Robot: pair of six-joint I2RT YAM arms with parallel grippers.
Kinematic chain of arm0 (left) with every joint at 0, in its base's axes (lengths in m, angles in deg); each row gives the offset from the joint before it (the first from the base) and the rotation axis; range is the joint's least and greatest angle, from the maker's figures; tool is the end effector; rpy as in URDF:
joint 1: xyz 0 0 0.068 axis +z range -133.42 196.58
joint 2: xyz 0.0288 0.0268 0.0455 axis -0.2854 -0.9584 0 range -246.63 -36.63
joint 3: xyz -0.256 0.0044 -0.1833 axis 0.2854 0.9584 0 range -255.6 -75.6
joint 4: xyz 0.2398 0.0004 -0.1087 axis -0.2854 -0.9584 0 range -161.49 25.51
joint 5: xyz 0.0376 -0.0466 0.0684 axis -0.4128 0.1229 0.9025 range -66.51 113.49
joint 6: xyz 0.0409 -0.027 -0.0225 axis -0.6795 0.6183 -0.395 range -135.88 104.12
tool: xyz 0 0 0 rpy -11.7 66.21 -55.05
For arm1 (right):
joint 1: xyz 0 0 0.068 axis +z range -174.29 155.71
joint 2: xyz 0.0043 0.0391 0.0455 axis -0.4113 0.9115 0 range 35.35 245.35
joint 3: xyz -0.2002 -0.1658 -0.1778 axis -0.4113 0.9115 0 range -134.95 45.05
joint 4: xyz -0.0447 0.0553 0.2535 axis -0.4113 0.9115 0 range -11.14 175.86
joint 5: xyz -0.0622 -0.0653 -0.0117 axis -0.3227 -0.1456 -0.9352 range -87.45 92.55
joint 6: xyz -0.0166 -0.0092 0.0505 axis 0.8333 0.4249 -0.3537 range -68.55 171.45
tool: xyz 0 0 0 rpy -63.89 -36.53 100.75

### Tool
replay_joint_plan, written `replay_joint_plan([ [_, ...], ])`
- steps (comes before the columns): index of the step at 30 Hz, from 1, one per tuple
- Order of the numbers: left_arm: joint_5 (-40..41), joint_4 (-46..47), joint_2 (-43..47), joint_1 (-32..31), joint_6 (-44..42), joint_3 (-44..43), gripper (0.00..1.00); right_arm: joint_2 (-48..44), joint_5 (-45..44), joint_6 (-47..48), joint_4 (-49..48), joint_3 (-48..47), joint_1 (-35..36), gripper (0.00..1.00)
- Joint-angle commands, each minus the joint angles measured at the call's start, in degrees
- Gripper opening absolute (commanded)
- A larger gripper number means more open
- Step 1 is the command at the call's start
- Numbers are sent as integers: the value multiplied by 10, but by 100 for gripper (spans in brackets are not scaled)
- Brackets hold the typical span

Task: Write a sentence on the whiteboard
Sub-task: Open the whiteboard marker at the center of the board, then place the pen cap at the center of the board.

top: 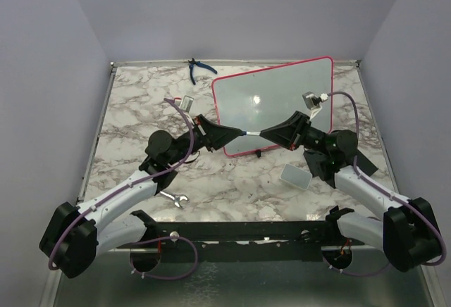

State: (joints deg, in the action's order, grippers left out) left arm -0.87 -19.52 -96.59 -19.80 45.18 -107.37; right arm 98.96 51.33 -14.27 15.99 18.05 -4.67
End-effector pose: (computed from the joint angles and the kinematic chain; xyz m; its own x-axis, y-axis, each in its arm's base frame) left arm 0.1636 -0.1388 0.3464 -0.6387 -0.5196 -0.5675 0.6186 0.0918 -0.7803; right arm 0.1840 0.0939 0.3328 -0.6093 0.4205 -0.6722 -0.7323 0.0267 0.6805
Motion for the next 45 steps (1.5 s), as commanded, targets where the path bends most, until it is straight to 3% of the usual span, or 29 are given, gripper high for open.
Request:
replay_joint_plan([
  [1, 30, 61, 36, 42, 5, 16, 0, -18, -33, 8, 1, 21, -23, 1],
  [10, 30, 100, 39, 64, 26, 35, 0, -29, -43, 3, 0, 34, -30, 1],
  [16, -6, 93, 48, 91, 29, 39, 0, -71, -42, 54, 101, 31, -38, 1],
  [20, -31, -4, 86, 129, -15, 39, 0, -135, -56, 111, 224, 16, -49, 0],
  [23, -23, -167, 125, 148, -105, 14, 0, -181, -76, 154, 303, 0, -51, 0],
  [27, 72, -409, 150, 149, -246, -48, 0, -214, -102, 198, 370, -14, -51, 0],
  [31, 158, -525, 146, 148, -280, -56, 0, -229, -114, 255, 428, -40, -51, 1],
  [37, 282, -573, 121, 94, -255, -17, 0, -250, -145, 328, 495, -70, -51, 1],
  [45, 408, -579, 30, -21, -228, -1, 0, -251, -151, 346, 499, -59, -51, 1],
])
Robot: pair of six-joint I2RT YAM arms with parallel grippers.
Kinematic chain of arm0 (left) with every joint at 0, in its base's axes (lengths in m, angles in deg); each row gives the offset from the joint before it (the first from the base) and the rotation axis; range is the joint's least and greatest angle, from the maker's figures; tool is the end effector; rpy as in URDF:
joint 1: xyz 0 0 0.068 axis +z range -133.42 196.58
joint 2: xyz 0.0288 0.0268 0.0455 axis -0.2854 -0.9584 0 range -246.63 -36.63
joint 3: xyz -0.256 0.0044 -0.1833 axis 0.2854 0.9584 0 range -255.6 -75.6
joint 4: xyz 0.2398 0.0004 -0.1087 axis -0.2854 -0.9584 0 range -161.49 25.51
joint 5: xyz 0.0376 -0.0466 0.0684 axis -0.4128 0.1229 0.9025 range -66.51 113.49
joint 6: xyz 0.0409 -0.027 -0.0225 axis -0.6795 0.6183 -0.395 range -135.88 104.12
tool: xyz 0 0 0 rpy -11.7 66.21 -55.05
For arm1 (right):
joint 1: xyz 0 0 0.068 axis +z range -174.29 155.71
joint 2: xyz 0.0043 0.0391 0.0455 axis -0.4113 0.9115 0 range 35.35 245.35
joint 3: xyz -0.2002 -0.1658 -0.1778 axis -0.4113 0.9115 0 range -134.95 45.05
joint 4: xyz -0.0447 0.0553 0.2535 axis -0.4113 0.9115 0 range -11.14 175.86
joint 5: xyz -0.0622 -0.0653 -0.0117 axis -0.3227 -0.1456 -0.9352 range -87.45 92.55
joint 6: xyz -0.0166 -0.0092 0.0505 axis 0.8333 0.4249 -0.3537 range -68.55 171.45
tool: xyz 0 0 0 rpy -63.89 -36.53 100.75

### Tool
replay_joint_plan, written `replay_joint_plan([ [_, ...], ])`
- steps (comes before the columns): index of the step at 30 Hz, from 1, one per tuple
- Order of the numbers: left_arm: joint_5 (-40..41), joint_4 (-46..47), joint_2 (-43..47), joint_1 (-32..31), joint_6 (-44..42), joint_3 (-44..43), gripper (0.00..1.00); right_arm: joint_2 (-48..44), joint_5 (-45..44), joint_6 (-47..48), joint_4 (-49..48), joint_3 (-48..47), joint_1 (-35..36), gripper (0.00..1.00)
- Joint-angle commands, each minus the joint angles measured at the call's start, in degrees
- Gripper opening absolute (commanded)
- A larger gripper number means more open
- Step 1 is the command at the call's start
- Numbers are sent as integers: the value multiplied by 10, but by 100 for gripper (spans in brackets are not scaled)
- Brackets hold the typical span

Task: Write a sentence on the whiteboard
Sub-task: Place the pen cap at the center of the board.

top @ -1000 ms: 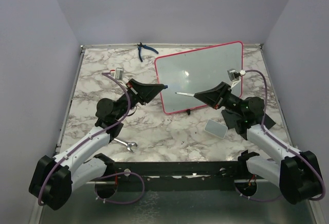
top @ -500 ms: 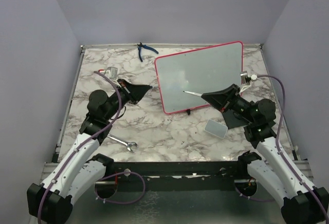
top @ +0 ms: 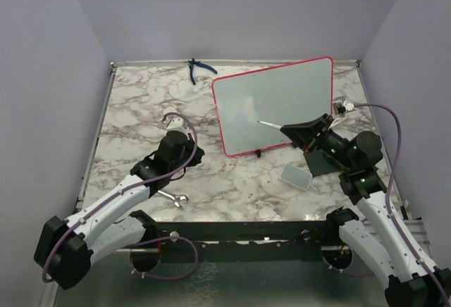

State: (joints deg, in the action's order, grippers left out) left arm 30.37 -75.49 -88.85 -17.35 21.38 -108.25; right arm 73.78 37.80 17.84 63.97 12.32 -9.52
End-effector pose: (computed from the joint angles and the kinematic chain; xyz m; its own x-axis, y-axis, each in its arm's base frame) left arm 0.1506 -0.0962 0.2745 -0.6197 -0.3075 -0.7221 0.1175 0.8733 -0.4727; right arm 0.1231 0.0536 0.3562 -0.2914 0.3906 -0.8732 -0.7177 0.5142 0.4695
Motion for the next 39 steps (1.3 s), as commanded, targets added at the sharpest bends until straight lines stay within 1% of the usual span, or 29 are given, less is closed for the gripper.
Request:
replay_joint_plan([
  [1, 103, -18, -63, -54, 11, 9, 0, 1, -15, 23, 15, 1, -2, 1],
  [4, 107, -5, -87, -64, 11, 13, 0, 2, -12, 23, 9, 3, -2, 1],
  [12, 44, 74, -125, -65, 36, 59, 0, 18, -10, 35, 15, 7, -2, 1],
  [17, 34, 89, -146, -65, 25, 63, 13, 23, -26, 40, 13, 14, -2, 1],
  [21, 20, 91, -181, -64, 16, 58, 21, 31, -33, 38, 12, 14, 0, 1],
  [24, 20, 91, -186, -63, 17, 56, 28, 38, -35, 37, 5, 19, 7, 1],
  [25, 22, 91, -183, -63, 16, 56, 32, 40, -38, 40, 4, 19, 9, 1],
  [27, 24, 86, -174, -63, 12, 53, 44, 45, -46, 44, 6, 20, 16, 1],
  [33, 34, 22, -141, -47, -9, 17, 68, 58, -88, 65, 10, 13, 52, 1],
  [37, 17, -14, -106, -13, -31, -21, 76, 62, -134, 83, 10, 3, 77, 1],
  [39, -13, -17, -94, 14, -49, -49, 77, 64, -162, 95, 9, -5, 91, 0],
])
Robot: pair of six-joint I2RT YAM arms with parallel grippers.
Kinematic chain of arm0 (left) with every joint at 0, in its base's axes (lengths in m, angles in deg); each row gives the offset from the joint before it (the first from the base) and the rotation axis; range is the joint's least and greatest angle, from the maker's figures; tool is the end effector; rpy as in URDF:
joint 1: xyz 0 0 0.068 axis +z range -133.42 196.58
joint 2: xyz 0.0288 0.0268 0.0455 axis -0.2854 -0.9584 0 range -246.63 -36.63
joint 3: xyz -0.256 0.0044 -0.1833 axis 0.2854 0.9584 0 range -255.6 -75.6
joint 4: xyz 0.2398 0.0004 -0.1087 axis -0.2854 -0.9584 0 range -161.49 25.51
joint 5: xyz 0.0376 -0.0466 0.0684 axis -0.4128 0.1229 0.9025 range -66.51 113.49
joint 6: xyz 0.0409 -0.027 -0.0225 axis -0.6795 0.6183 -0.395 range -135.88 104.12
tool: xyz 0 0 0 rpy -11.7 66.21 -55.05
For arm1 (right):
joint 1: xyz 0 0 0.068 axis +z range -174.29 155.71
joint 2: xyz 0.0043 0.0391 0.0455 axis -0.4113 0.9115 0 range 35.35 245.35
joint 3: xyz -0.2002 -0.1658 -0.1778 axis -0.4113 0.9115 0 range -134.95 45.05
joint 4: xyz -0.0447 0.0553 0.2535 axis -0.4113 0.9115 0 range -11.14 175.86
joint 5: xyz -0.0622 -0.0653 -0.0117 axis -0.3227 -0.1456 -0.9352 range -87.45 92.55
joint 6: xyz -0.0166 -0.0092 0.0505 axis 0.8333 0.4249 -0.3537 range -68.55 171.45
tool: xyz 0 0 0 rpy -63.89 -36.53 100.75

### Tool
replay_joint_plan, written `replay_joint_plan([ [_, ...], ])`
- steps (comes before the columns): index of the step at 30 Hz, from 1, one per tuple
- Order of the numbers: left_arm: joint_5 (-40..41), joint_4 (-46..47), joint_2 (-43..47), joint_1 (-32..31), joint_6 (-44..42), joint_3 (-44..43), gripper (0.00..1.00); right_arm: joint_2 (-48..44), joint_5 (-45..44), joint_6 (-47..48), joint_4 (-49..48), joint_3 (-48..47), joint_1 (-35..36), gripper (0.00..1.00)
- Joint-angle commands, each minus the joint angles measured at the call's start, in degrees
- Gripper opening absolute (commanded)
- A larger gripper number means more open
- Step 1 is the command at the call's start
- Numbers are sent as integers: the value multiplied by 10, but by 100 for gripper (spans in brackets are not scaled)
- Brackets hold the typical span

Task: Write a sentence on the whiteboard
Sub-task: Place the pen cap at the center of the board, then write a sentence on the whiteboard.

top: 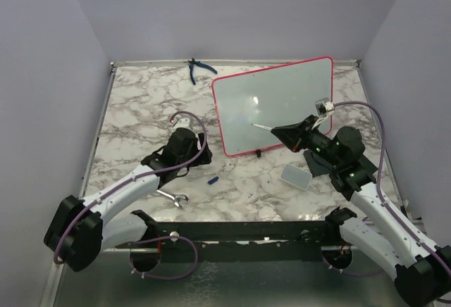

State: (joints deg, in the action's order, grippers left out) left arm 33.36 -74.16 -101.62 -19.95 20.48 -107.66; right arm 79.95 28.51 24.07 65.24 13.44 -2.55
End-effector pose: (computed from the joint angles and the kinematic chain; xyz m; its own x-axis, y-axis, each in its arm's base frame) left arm 0.1725 -0.1203 0.2342 -0.7257 -0.1893 -0.6615 0.0682 0.9369 -0.3429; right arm 0.1441 0.0742 0.3334 -0.3309 0.3131 -0.8902 -0.6615 0.5958 0.4555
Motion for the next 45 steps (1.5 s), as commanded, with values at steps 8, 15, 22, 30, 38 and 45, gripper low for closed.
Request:
replay_joint_plan([
  [8, -231, -27, -54, 116, -149, -260, 78, 56, -143, 59, -36, -60, 66, 1],
  [15, -314, 85, -127, 162, -146, -343, 76, 126, -184, 65, -88, -95, 101, 1],
  [22, -417, 199, -173, 208, -81, -337, 66, 180, -202, 58, -128, -117, 109, 1],
  [30, -431, 211, -201, 209, -90, -344, 62, 237, -209, 64, -166, -150, 123, 1],
  [38, -438, 211, -218, 209, -92, -344, 51, 273, -236, 70, -166, -170, 135, 1],
  [45, -442, 218, -225, 209, -92, -342, 43, 294, -248, 77, -163, -183, 140, 1],
])
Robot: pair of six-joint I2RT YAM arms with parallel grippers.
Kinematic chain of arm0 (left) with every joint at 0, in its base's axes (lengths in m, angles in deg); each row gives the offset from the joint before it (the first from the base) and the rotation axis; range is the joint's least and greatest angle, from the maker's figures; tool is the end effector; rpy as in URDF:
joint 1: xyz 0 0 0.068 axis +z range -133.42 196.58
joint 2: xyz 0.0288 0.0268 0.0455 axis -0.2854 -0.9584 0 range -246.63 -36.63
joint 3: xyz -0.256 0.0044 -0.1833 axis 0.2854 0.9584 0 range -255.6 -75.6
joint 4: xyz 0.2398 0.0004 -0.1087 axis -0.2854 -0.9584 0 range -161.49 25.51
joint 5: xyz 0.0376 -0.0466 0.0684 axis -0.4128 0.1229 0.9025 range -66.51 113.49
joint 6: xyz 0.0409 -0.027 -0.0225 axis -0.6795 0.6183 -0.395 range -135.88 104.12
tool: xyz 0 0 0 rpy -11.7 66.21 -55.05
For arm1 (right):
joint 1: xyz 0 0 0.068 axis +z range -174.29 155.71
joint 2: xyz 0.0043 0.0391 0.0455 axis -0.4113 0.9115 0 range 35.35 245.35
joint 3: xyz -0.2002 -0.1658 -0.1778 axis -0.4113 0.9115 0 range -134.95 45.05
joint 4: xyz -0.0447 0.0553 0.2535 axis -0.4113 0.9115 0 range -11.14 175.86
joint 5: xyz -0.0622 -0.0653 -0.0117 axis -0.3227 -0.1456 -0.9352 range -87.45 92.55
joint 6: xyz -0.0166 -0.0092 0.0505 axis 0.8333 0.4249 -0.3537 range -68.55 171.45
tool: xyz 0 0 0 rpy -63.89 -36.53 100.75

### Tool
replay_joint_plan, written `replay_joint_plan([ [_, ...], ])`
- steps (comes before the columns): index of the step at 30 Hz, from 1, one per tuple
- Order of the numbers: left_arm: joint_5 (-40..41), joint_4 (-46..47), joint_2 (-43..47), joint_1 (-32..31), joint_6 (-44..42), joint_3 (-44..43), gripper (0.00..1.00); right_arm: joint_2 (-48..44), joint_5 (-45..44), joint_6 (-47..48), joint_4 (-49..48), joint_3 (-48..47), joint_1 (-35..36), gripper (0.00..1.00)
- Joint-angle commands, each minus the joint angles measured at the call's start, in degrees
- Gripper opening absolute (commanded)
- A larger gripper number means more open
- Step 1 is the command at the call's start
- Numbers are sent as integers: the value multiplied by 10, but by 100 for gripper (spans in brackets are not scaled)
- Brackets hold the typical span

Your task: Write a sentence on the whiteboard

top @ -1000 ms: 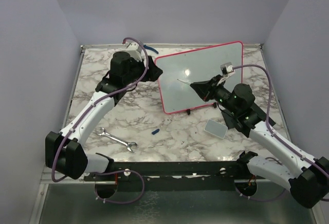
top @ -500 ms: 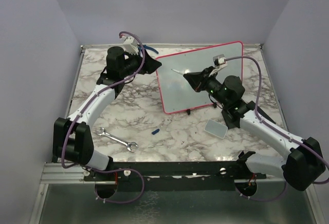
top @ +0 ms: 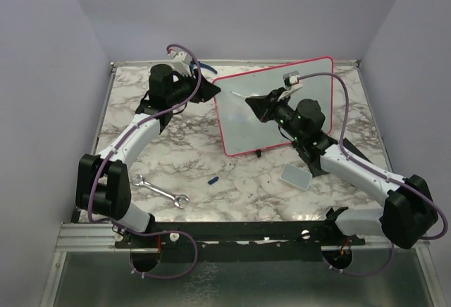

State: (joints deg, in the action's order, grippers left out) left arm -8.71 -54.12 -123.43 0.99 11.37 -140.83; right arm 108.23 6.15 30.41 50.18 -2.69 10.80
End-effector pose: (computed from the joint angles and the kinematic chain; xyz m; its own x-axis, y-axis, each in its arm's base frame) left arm 0.3384 -0.1142 0.3650 -0.5011 -0.2624 -0.8246 0.5641 0.6236 -0.5412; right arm 0.2343 0.1673 0.3634 -0.1771 0.3134 -0.9330 -0.6015 0.7159 0.3546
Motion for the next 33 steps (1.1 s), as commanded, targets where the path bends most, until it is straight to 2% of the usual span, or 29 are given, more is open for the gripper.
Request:
replay_joint_plan([
  [1, -22, 18, -9, 0, -1, -10, 42, 14, -24, 14, -13, -22, 7, 1],
  [11, -22, 20, -15, 0, -2, -8, 33, 37, -32, 14, -20, -31, 12, 1],
  [17, -22, 20, -17, -1, -3, -7, 22, 43, -54, 15, -25, -31, 15, 1],
  [33, -27, 21, -22, -1, -4, -6, 17, 55, -64, 16, -44, -26, 15, 1],
])
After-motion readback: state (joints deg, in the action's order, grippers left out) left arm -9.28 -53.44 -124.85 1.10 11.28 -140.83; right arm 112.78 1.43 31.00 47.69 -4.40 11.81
